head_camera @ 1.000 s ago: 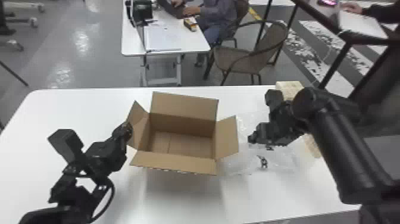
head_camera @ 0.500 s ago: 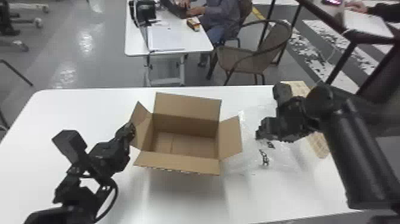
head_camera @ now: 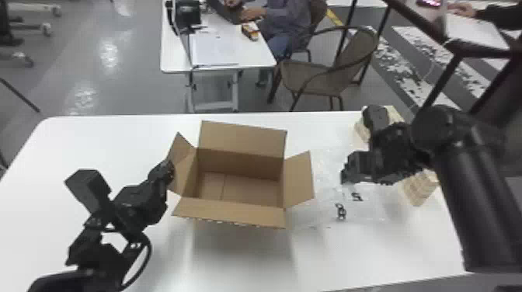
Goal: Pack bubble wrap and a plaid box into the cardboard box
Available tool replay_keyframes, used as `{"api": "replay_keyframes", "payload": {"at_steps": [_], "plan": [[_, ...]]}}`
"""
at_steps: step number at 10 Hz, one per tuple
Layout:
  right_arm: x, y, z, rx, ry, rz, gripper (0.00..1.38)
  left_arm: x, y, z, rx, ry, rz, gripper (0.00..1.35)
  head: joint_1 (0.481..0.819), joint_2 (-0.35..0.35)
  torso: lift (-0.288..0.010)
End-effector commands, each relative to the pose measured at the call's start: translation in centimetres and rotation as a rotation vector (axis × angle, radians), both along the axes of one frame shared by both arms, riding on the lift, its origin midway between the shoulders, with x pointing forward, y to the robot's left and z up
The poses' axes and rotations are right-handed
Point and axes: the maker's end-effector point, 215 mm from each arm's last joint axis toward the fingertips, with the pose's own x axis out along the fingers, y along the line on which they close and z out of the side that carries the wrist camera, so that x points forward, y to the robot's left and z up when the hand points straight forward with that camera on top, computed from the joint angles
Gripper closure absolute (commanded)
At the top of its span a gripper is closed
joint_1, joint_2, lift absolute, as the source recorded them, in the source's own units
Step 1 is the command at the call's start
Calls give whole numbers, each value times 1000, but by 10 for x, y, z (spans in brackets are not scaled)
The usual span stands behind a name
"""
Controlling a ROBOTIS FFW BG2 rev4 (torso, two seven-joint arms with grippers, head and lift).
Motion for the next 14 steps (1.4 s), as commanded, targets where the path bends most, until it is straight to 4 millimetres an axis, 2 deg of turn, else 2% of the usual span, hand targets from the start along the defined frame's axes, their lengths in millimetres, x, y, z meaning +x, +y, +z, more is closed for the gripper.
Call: {"api": "replay_keyframes", "payload": {"at_steps": [1,2,3,5,7,10,12,14], "plan": [[-10,-2,-10,2,40,0,1098,0,-1,1,-6,0,1,1185,695,-116,-95],[-13,-6,-16,-27,51,10,1113,0,-2,1,-6,0,0,1185,695,-119,-95],[-6,-5,-12,-34,5,9,1131,0,0,-1,-7,2,3,1185,695,-121,-95],[0,-15,8,-32,-61,-5,1153,-1,1,0,-8,-1,5,1185,695,-122,-95],[0,-21,30,-6,-147,-11,1280,-1,2,1,-11,-3,8,1185,695,-130,-95],[-7,-8,53,93,-264,14,1280,-3,8,-3,-14,4,21,1185,695,-122,-95],[-12,-8,89,75,-350,30,1280,-3,9,-3,-13,5,29,1185,695,-116,-95],[-17,-19,141,57,-454,15,1279,-2,12,-4,-12,7,38,1185,695,-115,-95]]}}
